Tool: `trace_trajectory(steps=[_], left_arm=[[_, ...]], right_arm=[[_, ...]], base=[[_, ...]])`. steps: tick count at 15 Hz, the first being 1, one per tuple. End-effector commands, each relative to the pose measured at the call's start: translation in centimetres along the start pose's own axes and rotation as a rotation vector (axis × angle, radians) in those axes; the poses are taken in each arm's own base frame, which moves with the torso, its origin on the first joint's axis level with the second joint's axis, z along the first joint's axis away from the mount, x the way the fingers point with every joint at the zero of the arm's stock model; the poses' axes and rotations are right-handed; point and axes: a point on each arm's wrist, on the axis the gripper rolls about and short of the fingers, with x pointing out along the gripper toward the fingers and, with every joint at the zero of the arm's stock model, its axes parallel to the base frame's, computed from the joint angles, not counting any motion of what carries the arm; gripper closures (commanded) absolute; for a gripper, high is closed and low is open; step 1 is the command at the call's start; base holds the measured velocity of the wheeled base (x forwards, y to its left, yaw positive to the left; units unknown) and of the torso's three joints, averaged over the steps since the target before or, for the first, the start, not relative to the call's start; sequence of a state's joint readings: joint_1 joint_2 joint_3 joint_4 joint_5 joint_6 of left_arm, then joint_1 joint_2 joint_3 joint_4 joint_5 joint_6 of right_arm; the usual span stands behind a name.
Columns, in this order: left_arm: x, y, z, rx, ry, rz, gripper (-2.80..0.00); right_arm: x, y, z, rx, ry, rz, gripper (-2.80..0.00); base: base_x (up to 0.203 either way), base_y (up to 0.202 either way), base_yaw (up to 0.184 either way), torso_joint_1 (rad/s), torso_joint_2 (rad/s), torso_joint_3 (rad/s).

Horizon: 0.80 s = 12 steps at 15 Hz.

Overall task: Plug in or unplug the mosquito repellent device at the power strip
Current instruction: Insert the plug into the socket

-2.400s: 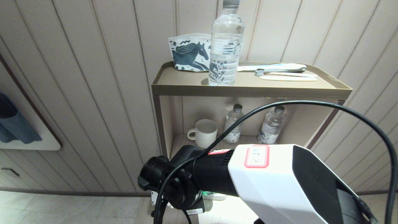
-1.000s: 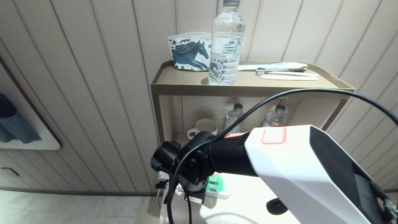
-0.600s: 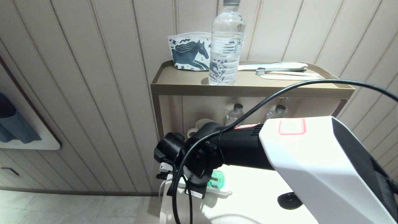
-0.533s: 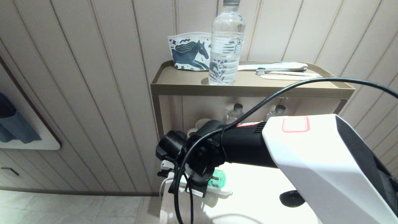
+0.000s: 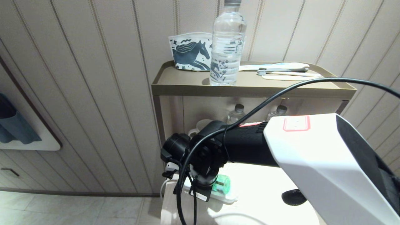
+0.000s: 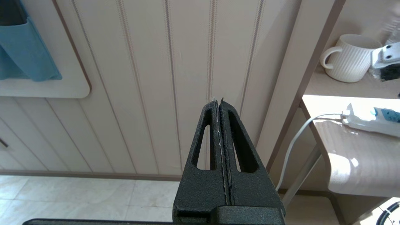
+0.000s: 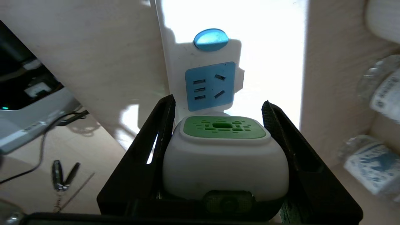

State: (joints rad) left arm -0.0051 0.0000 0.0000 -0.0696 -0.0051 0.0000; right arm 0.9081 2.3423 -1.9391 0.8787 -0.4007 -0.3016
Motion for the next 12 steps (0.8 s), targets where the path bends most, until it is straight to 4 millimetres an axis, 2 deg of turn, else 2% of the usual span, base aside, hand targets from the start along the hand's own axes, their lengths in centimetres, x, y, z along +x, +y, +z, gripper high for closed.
trace_trajectory(steps=[1, 6, 12], left_arm=[[0.00, 0.00, 0.01, 0.000, -0.001, 0.001, 0.00], [0.00, 0.00, 0.01, -0.001, -0.001, 0.000, 0.00], [0.00, 0.00, 0.01, 0.000, -0.001, -0.001, 0.00]], right_arm=[[0.98, 0.51, 0.04, 0.021, 0.023, 0.021, 0.00], [1.52, 1.05, -0.17, 0.082, 0.044, 0.049, 0.00], [0.60, 0.48, 0.02, 0.192, 0.001, 0.096, 0.00]], base=[[0.000, 0.000, 0.000, 0.000, 0.00, 0.000], [0.000, 0.000, 0.000, 0.000, 0.00, 0.000], [0.000, 0.000, 0.000, 0.000, 0.00, 0.000]])
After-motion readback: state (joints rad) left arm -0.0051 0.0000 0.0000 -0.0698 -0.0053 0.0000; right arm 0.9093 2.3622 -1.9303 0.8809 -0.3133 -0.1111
